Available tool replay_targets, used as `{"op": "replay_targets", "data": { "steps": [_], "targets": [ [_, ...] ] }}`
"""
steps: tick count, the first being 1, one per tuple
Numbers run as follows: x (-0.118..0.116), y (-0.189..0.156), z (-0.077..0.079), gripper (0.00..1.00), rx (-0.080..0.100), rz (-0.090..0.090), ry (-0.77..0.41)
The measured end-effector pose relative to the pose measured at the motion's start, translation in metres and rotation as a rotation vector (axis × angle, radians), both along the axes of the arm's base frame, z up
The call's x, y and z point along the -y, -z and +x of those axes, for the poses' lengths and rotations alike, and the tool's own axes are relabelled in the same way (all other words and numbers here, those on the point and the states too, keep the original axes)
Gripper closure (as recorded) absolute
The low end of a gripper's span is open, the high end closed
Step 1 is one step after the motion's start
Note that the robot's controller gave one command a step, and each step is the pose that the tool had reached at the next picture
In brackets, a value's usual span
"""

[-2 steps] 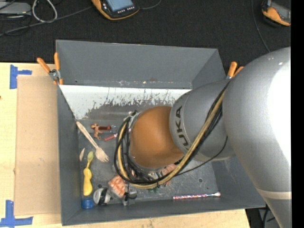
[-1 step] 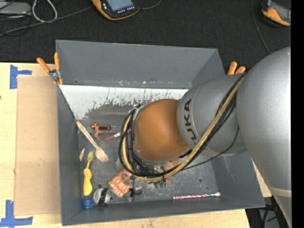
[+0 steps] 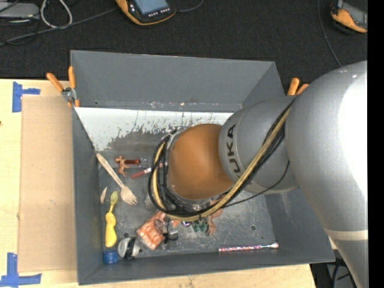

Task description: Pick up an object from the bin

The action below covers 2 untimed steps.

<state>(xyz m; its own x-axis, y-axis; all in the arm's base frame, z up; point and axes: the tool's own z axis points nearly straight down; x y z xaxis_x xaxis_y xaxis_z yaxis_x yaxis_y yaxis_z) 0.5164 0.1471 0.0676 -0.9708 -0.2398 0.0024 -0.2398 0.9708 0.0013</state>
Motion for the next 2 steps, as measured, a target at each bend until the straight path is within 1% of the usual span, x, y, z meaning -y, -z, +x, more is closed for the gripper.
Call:
{"op": "replay_targets", "data": {
  "steps": [1, 2],
  "targets": [
    [-0.0044, -0.0016, 0.0001, 1.00, -0.001, 0.000, -0.081],
    [-0.0051, -0.0016, 0.0002, 1.00, -0.001, 0.001, -0.091]
  ]
}}
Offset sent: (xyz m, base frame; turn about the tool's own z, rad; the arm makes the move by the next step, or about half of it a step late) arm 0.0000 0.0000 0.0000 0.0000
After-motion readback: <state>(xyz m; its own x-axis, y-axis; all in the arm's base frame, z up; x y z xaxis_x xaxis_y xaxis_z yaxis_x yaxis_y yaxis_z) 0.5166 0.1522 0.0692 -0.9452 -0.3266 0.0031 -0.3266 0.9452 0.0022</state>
